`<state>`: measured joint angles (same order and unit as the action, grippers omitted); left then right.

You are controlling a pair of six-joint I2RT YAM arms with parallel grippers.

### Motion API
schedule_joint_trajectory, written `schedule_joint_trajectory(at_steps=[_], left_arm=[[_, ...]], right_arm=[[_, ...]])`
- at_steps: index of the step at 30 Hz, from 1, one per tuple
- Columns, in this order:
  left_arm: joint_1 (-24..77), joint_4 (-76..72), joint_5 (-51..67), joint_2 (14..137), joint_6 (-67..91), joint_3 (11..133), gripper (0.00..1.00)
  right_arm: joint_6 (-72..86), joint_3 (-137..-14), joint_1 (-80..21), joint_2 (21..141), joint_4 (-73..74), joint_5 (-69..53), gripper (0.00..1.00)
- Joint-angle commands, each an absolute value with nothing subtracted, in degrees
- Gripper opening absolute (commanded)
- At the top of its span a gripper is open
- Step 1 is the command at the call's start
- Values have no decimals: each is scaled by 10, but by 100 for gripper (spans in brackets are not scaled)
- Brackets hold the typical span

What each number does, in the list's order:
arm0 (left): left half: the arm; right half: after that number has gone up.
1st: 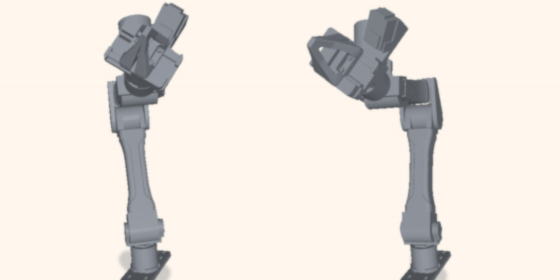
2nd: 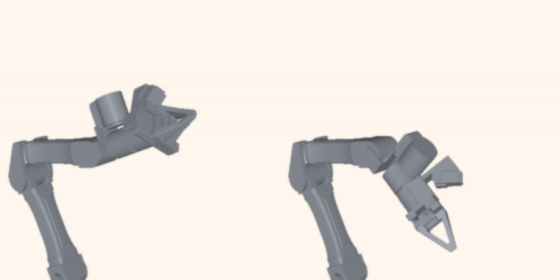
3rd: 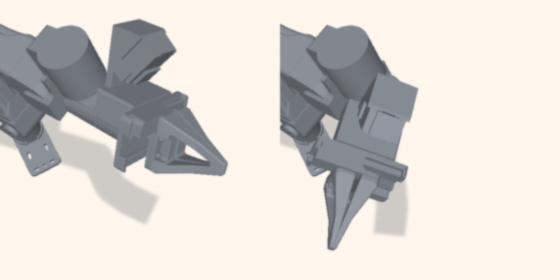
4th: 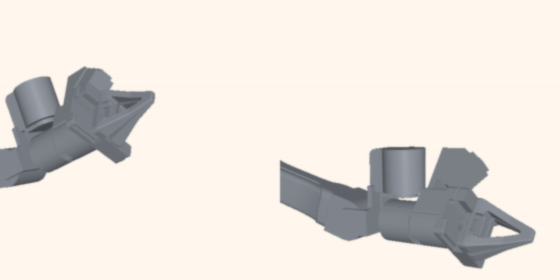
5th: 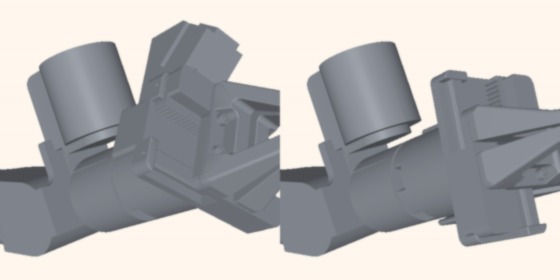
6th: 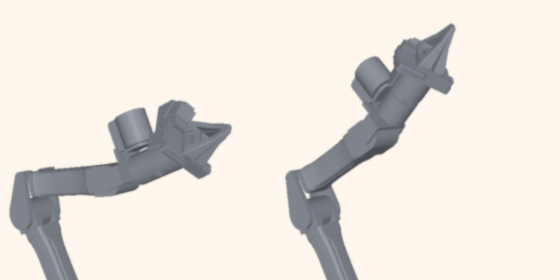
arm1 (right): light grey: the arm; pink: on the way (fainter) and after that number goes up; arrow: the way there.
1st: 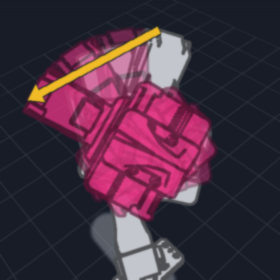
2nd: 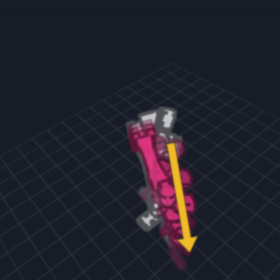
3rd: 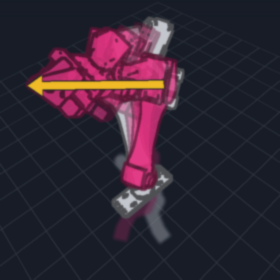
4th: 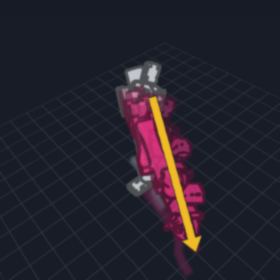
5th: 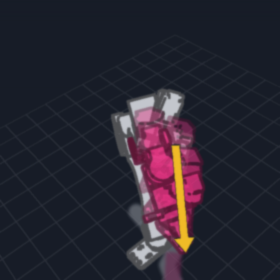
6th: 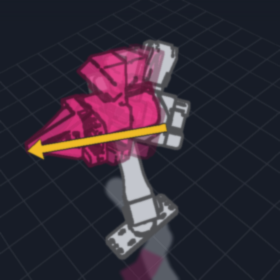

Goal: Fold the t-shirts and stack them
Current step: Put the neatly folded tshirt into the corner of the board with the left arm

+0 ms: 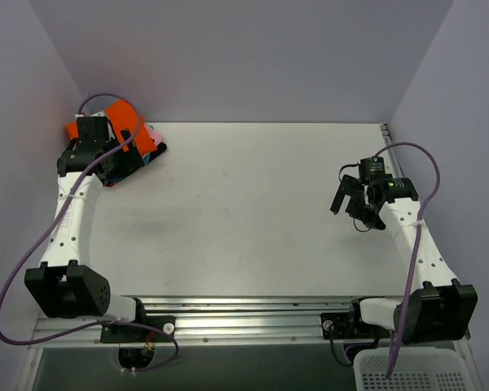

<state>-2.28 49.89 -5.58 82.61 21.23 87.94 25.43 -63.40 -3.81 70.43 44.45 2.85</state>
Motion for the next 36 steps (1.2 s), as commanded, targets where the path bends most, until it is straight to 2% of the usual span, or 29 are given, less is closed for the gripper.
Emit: schedule_joint_trajectory(at_steps=[1,36], left_arm=[[-23,498,-49,815,201,898,94],[-24,501,-74,808,192,912,94]], right_arm=[[251,-637,-44,689,468,47,100],[255,-632,-58,686,468,55,100]])
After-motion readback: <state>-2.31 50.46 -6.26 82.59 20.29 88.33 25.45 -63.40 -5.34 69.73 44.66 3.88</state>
